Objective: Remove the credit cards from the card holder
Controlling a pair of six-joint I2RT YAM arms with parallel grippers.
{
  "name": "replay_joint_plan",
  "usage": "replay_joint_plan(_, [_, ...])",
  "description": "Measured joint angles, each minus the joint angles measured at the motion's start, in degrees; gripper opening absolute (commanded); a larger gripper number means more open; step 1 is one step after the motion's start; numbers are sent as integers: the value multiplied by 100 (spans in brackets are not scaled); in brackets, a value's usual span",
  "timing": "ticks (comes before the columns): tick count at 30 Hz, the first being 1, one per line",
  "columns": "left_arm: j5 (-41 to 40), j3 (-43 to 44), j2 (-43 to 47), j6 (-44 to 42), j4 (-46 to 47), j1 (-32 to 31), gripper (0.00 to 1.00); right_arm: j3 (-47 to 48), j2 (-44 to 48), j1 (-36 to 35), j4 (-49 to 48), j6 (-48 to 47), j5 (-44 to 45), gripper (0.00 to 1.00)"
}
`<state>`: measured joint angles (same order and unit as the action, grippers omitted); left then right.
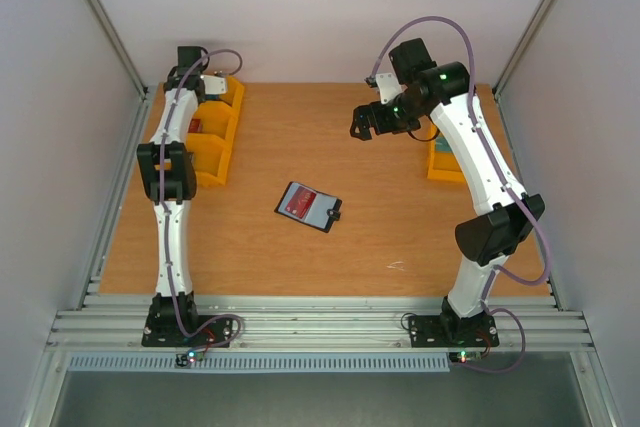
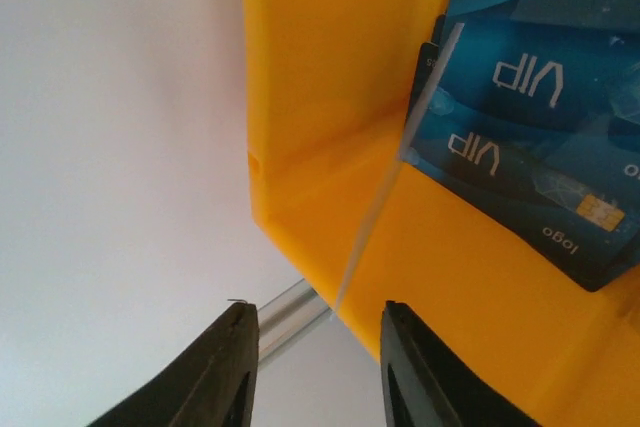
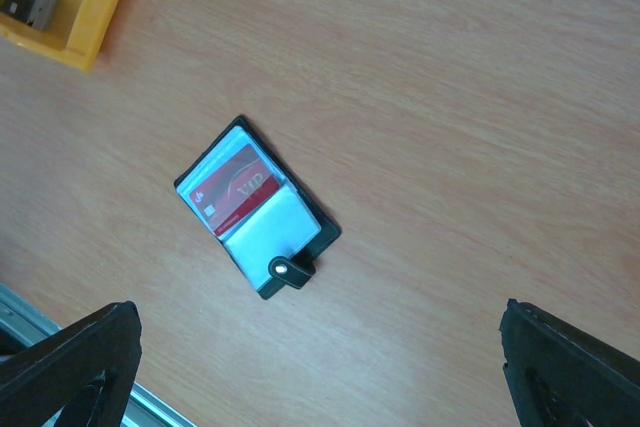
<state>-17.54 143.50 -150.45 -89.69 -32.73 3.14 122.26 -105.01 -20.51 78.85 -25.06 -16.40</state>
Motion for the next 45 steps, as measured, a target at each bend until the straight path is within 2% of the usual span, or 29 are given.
replay_joint_plan(11, [61, -76, 136, 160, -20, 0, 80, 0, 0, 0, 2, 4, -138, 99])
replay_joint_plan(16, [31, -177, 542, 199, -90, 4, 88, -85, 57, 22, -61, 37, -190, 98])
replay_joint_plan(18, [22, -212, 787, 299, -90, 4, 92, -354, 219, 114, -262, 140, -363, 98])
replay_joint_plan(22, [31, -407, 1467, 855, -133, -28, 93, -999, 748, 400, -754, 494, -647, 98])
replay_joint_plan(28, [841, -1440, 3464, 2802, -992, -136, 93, -2028, 1541, 407, -1685, 1261, -1250, 98])
replay_joint_plan(30, [1397, -1563, 4046, 3471, -1469, -229, 92, -2402, 1661, 328, -1943, 1523, -1425, 95])
replay_joint_plan(35, [3547, -2039, 5189, 5473, -2540, -649, 91, -3226, 1657, -13, -2505, 2120, -1541, 87])
replay_joint_plan(39, [4597, -3501, 5796, 6916, -2693, -1080, 91, -3783, 1519, -400, -2988, 2625, -1550, 81])
replay_joint_plan(45, [5139, -5604, 5799, 8234, -2577, -1532, 89, -4413, 756, -811, -3869, 3292, -1788, 65])
